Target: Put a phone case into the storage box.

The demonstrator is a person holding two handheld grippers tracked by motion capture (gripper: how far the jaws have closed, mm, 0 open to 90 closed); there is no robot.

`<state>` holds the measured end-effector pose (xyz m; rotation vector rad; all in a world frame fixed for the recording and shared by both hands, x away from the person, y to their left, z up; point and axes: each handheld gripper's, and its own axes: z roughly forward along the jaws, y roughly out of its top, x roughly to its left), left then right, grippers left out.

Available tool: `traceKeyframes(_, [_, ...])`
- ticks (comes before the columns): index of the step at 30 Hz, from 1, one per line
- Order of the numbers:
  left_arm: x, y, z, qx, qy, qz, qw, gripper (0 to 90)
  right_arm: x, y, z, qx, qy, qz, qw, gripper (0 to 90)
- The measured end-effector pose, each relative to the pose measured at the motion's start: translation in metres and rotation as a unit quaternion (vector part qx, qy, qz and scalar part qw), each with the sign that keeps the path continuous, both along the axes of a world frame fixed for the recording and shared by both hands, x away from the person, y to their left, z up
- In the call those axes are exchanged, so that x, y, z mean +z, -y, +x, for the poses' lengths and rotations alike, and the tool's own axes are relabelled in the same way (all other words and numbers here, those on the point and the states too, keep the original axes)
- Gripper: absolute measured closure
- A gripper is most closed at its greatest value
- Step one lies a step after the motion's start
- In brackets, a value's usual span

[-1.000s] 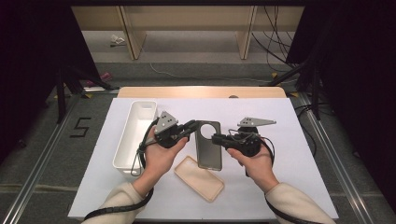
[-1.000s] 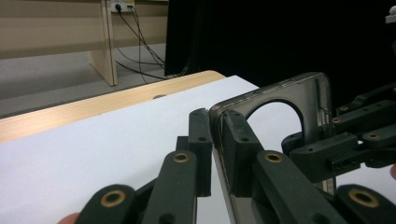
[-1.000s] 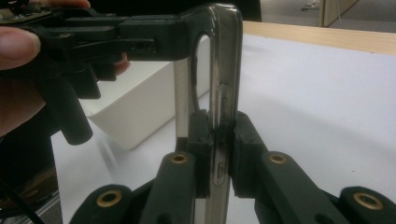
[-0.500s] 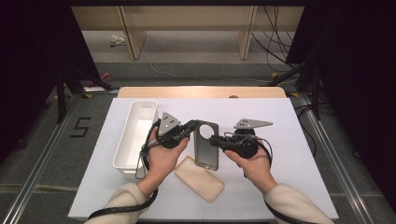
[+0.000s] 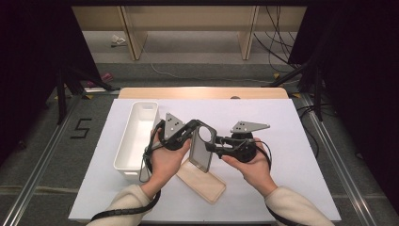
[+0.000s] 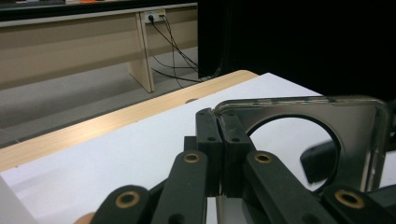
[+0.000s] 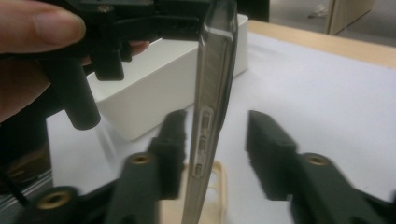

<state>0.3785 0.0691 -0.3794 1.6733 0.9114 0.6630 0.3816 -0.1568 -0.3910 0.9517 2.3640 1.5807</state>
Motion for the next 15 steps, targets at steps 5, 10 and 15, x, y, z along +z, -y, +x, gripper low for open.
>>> traceKeyframes(5, [0.001,-0.004,0.002,0.010,0.001,0.001,1.0000,88.4,0.006,0.002,-0.001,0.004,0.022,0.004,0.9997,35.0])
traceKeyframes(10, [0.004,-0.010,0.004,0.022,0.006,0.003,0.9997,88.4,0.009,0.004,-0.005,0.007,0.046,-0.006,0.9989,26.1])
traceKeyframes(15, [0.008,-0.016,0.006,0.034,0.012,0.005,0.9993,88.4,0.009,0.010,-0.006,0.010,0.069,-0.017,0.9975,20.7])
